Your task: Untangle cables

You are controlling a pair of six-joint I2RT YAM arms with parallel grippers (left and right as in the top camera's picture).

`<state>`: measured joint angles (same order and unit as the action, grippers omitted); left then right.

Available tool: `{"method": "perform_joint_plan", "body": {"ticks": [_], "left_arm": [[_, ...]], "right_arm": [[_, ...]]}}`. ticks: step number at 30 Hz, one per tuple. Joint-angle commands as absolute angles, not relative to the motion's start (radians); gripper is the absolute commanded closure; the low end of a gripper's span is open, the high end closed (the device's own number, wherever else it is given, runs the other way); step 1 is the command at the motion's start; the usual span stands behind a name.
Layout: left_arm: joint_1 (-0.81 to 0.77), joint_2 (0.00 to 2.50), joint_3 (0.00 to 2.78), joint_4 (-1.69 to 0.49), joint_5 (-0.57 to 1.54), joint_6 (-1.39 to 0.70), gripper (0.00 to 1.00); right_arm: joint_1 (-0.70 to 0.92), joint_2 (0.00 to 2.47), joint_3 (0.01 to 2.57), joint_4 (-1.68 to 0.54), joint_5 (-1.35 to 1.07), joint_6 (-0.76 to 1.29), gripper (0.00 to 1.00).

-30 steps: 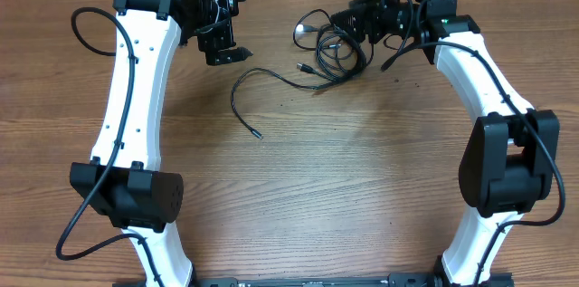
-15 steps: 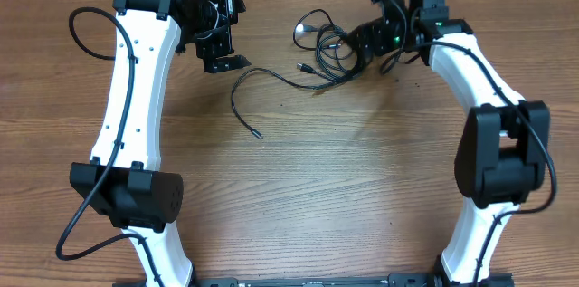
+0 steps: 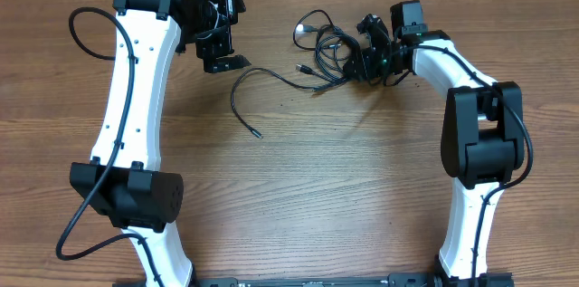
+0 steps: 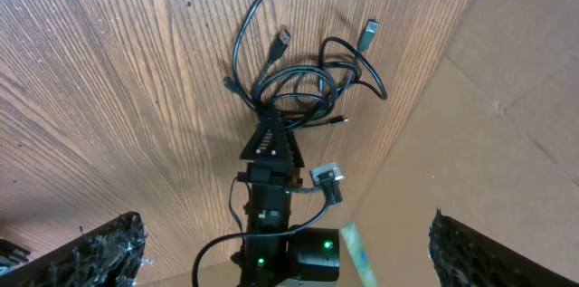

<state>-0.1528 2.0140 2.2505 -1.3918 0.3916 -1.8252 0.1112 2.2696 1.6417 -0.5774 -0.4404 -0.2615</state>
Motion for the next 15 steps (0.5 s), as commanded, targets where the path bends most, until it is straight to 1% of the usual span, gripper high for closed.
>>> {"method": "perform_joint_plan", "body": {"ticks": [1,2,3,4,6,10,12,15], "left_arm": [[-0.151,1.991,2.258,-1.394,0.381,-1.810,0.00],[-0.151,1.991,2.258,-1.394,0.381,-1.810,0.00],[-0.151,1.991,2.258,-1.394,0.381,-1.810,0.00],[-0.151,1.991,2.258,-1.394,0.381,-1.810,0.00],[-0.151,1.991,2.258,-1.394,0.381,-1.810,0.00],[-0.151,1.991,2.258,-1.394,0.381,-1.810,0.00],[-0.151,1.991,2.258,-1.394,0.381,-1.810,0.00],[-0.151,1.991,2.258,-1.394,0.381,-1.810,0.00]], "right_arm": [[0.112,2.302,1.635,-0.582,-0.439,-0.255,0.51],[0.112,2.302,1.634,-0.581,-0.439,-0.255,0.59],[0.112,2.302,1.634,-0.581,-0.439,-0.255,0.71],[0.112,2.302,1.634,-0.582,-0.439,-0.255,0.96],[0.112,2.302,1.636,-0.582,-0.455,-0.206,0.96],[0.107,2.263,1.638,-0.587,-0.658,-0.183,0.96],[0.106,2.191,1.638,-0.590,-0.780,-0.183,0.96],[0.113,2.062,1.638,-0.596,-0.829,-0.184,0.96]]}}
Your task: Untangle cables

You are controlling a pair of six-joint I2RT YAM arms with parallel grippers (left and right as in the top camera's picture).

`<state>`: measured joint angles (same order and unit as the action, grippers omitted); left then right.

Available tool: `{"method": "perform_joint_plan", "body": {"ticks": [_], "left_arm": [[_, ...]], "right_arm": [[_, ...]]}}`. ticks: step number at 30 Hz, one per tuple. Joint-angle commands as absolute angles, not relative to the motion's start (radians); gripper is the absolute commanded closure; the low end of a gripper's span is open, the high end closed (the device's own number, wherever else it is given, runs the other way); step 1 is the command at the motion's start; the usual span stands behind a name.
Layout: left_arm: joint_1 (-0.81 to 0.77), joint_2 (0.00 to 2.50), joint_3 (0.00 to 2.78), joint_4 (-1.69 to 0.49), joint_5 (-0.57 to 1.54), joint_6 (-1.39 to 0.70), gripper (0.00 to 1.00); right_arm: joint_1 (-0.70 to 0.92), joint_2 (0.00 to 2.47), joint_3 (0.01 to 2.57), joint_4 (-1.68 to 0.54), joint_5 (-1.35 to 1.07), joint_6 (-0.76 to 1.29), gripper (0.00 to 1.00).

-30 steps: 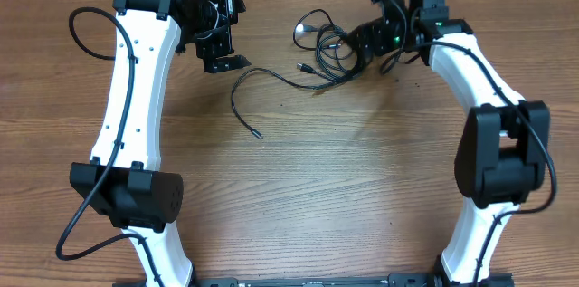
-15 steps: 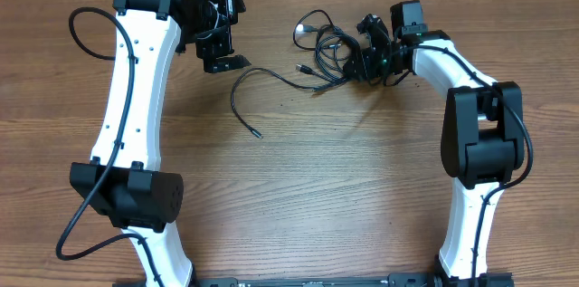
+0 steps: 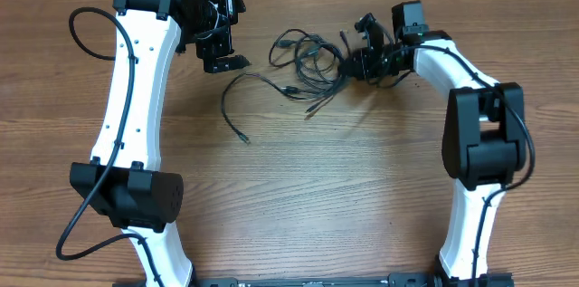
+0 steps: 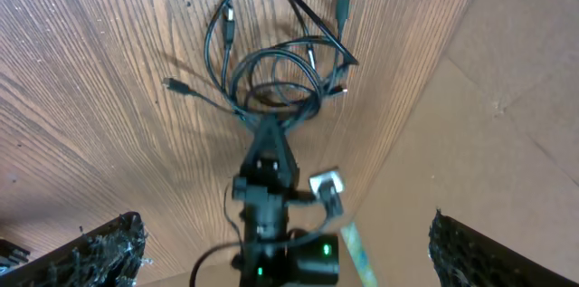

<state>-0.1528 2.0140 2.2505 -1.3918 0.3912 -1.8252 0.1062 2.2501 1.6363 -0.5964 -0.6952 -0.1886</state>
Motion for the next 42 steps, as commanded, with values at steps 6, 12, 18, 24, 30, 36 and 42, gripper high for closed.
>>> {"method": "perform_joint_plan", "body": {"ticks": [6,12,18,24,30,36,42], "left_arm": [[-0.151,1.991,2.258,-1.394,0.381,-1.810,0.00],[-0.151,1.991,2.258,-1.394,0.381,-1.810,0.00],[-0.151,1.991,2.258,-1.394,0.381,-1.810,0.00],[-0.151,1.991,2.258,-1.394,0.381,-1.810,0.00],[-0.151,1.991,2.258,-1.394,0.381,-1.810,0.00],[-0.151,1.991,2.258,-1.394,0.381,-1.810,0.00],[-0.151,1.991,2.258,-1.394,0.381,-1.810,0.00]], "right_arm": [[0.141,1.801,1.638,-0.610,-0.830,-0.191,0.96],[0.191,1.615,1.638,-0.714,-0.813,-0.241,0.96],[0.231,1.492,1.638,-0.928,-0.690,-0.241,0.96],[0.232,1.420,1.638,-1.163,-0.577,-0.264,0.96],[0.242,1.380,1.638,-1.293,-0.577,-0.326,0.96],[0.275,1.377,1.637,-1.312,-0.576,-0.425,0.96],[0.299,1.378,1.603,-1.184,-0.505,-0.436,0.96]]}}
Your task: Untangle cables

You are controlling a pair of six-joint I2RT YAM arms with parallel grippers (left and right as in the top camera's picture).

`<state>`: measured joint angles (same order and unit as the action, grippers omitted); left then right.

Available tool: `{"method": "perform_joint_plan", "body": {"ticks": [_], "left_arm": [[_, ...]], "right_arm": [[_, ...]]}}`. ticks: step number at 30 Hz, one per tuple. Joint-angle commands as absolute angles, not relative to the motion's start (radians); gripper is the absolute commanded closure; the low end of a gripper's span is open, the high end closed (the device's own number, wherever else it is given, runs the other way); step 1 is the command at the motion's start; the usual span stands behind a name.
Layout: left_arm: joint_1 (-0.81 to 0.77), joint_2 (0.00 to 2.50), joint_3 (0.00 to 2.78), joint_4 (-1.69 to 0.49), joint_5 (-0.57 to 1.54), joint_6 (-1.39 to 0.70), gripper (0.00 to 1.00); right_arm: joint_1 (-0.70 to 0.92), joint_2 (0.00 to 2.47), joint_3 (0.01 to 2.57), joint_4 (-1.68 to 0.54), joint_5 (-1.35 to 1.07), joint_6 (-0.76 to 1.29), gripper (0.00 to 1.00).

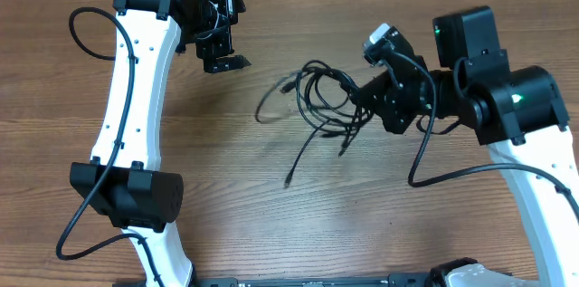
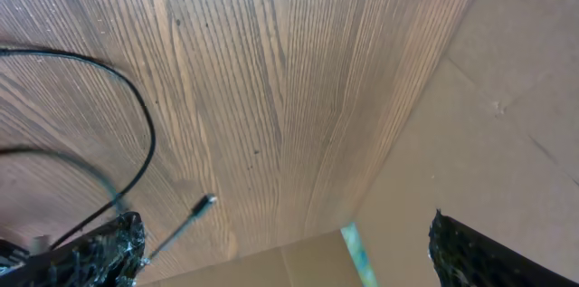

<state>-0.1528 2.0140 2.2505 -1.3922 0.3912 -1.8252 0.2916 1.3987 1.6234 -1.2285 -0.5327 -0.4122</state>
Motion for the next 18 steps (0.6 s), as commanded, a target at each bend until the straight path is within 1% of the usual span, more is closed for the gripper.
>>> {"method": "perform_joint_plan", "body": {"ticks": [1,5,9,14,16,18], "left_arm": [[-0.151,1.991,2.258,-1.394,0.381,-1.810,0.00],[-0.151,1.991,2.258,-1.394,0.381,-1.810,0.00],[-0.151,1.991,2.258,-1.394,0.381,-1.810,0.00],[-0.151,1.991,2.258,-1.394,0.381,-1.811,0.00],[-0.151,1.991,2.258,-1.374,0.381,-1.854,0.00],[-0.151,1.991,2.258,-1.375,0.381,-1.855,0.00]], "right_arm": [[0.299,1.378,1.577,-1.132,-0.505,-0.437,0.96],[0.299,1.378,1.468,-0.974,-0.521,-0.447,0.96],[0.299,1.378,1.357,-0.841,-0.651,-0.450,0.96],[0.299,1.378,1.348,-0.826,-0.736,-0.582,0.96],[0.299,1.378,1.348,-0.823,-0.735,-0.620,0.96],[0.299,1.378,1.348,-0.811,-0.733,-0.630,0.96]]}}
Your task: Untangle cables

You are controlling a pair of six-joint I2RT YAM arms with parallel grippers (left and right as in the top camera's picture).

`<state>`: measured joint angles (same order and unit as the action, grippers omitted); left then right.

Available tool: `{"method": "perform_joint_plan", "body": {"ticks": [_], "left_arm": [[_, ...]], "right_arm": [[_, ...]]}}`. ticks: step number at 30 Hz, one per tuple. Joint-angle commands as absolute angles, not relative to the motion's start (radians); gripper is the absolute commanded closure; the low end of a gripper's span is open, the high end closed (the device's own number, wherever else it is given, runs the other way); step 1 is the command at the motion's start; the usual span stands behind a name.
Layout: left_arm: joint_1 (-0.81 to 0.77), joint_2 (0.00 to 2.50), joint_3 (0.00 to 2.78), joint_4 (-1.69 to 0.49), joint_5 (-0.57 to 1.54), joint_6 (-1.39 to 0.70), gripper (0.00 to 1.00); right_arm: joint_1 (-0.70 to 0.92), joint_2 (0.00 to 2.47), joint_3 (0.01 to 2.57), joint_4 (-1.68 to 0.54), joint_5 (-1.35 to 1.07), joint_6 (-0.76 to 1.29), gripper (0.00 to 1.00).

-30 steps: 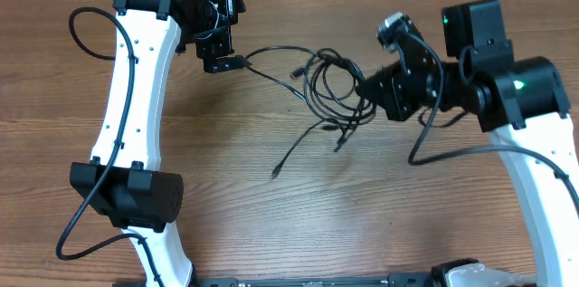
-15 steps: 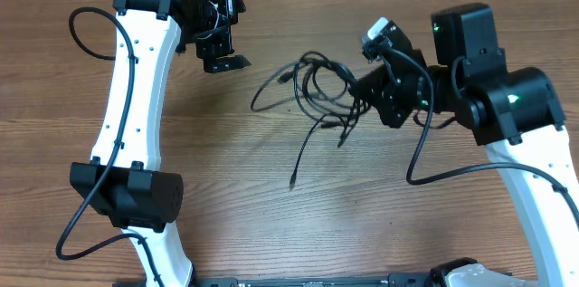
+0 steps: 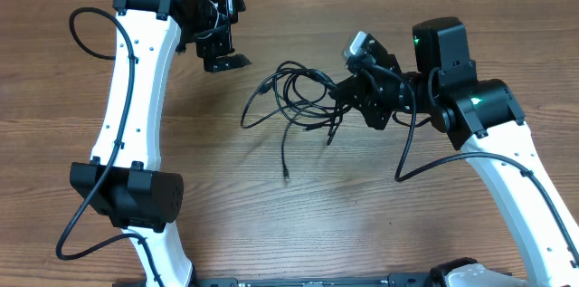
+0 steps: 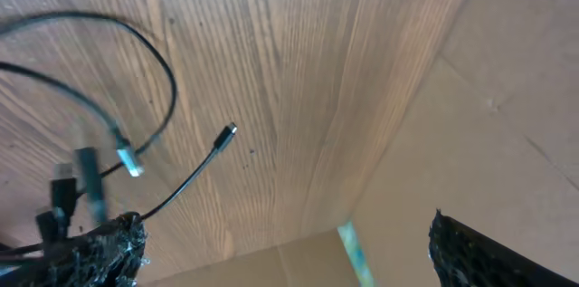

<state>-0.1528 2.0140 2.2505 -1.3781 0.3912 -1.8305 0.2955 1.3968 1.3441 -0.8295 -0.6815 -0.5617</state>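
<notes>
A tangle of black cables (image 3: 303, 95) hangs from my right gripper (image 3: 342, 97), which is shut on its right side and held up off the wooden table (image 3: 362, 215). One loose tail (image 3: 284, 156) trails down toward the near side, and a loop (image 3: 253, 106) sticks out to the left. My left gripper (image 3: 223, 49) stays open at the far left of the table, apart from the tangle. In the left wrist view its fingers (image 4: 90, 253) stand wide apart around the left gripper (image 4: 289, 264), with cable strands (image 4: 136, 106) and a plug end (image 4: 231, 129) blurred at the left.
The left arm (image 3: 136, 79) runs down the left side, with its own black hose (image 3: 81, 38) looping out. The right arm (image 3: 488, 133) fills the right side. A cardboard wall (image 4: 488, 97) borders the table's far edge.
My right gripper and the hanging tangle have shifted a little to the left. Strands and a plug end now show further into the left wrist view. The left gripper has not moved.
The tangle first lay on the far right of the table with my right gripper low at it. It was then further left, still on the table. Later the right arm was raised with the tangle dangling, and now holds it nearer the middle. The left gripper stayed open.
</notes>
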Motion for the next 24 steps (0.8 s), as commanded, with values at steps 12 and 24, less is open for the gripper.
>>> {"method": "perform_joint_plan", "body": {"ticks": [12,24], "left_arm": [[-0.144,1.991,2.258,-1.388,0.548,-1.547,0.00],[-0.154,1.991,2.258,-1.619,0.415,-1.058,0.00]], "right_arm": [[0.299,1.374,1.348,-0.752,-0.659,-0.569,0.96],[0.308,1.364,1.348,-0.743,-0.614,-0.516,0.96]]}}
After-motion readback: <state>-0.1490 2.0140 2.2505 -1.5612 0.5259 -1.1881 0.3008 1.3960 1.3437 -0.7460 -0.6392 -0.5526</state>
